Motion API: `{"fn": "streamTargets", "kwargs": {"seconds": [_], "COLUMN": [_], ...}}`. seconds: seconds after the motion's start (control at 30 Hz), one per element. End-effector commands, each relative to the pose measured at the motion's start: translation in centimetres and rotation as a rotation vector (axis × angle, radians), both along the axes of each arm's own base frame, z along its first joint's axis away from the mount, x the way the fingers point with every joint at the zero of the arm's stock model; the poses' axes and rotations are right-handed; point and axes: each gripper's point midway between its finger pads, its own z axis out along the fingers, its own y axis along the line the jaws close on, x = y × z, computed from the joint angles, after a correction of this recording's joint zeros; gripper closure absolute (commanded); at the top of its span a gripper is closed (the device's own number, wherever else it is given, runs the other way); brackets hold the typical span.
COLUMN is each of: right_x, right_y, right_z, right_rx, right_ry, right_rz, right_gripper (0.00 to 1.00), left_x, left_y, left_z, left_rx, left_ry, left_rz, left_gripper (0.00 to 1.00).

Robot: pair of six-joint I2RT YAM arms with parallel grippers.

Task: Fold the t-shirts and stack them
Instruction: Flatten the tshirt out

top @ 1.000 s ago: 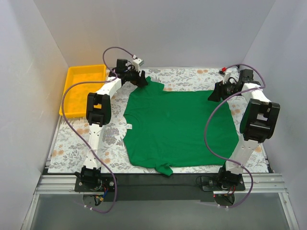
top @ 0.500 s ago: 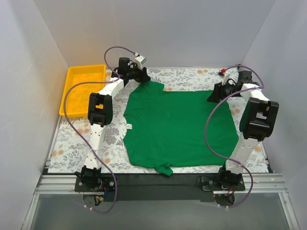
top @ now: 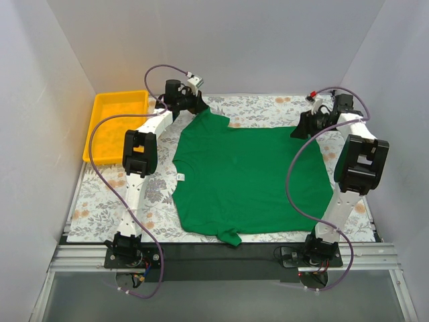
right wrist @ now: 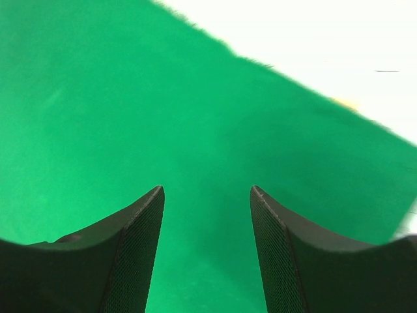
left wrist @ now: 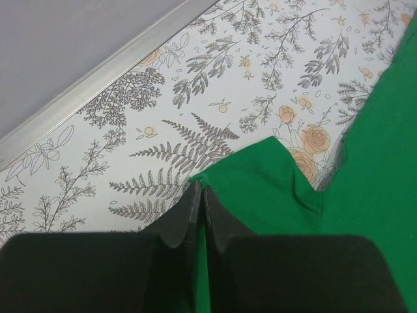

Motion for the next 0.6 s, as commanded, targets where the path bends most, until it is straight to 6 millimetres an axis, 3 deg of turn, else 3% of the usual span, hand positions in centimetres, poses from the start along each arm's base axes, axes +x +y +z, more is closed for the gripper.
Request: {"fn": "streamTargets", "kwargs": {"seconds": [0.0,0.07,0.1,0.13,0.2,0.27,0.57], "right_x": [4.5,7.7,8.8,10.5,11.7,12.6,11.3], "right_y": [-3.2,-4.8,-5.6,-6.3,-7.5,-8.2,-10.1], "right_z": [0.8,2.6,1.1,2.7,1.2,1.2,-2.6], "right_rx": [-0.096,-0.098,-0.119,-0.122,-0.143,-0.164,-0.189], "right_ry": [-0.019,-0.043,-0.008,-0.052,-0.015,-0.026,0.050], "right_rz": [-0.168,-0.283,-0.340,-0.369,-0.440,-0.468,-0.479], "right_gripper": [0.38,0.38,0.39,0.41,0.47,0.49,0.52], "left_x": [-0.1,-0.4,-0.8,-0.8,-1.2,-1.4,-1.9], "left_y": [-0.5,-0.5,-0.4,-0.5,-0.4,-0.4,-0.4], "left_z": [2.9,4.5,4.0,4.6,4.9,5.0,4.4], "left_rx": [-0.040,-0.053,-0.054,-0.062,-0.065,-0.063,-0.077], "left_ry": [-0.043,-0.069,-0.045,-0.070,-0.070,-0.070,-0.039], "left_rz": [-0.015,-0.014,-0.011,-0.016,-0.020,-0.020,-0.024], "left_gripper": [1.00,1.00,1.00,1.00,1.00,1.00,1.00]}}
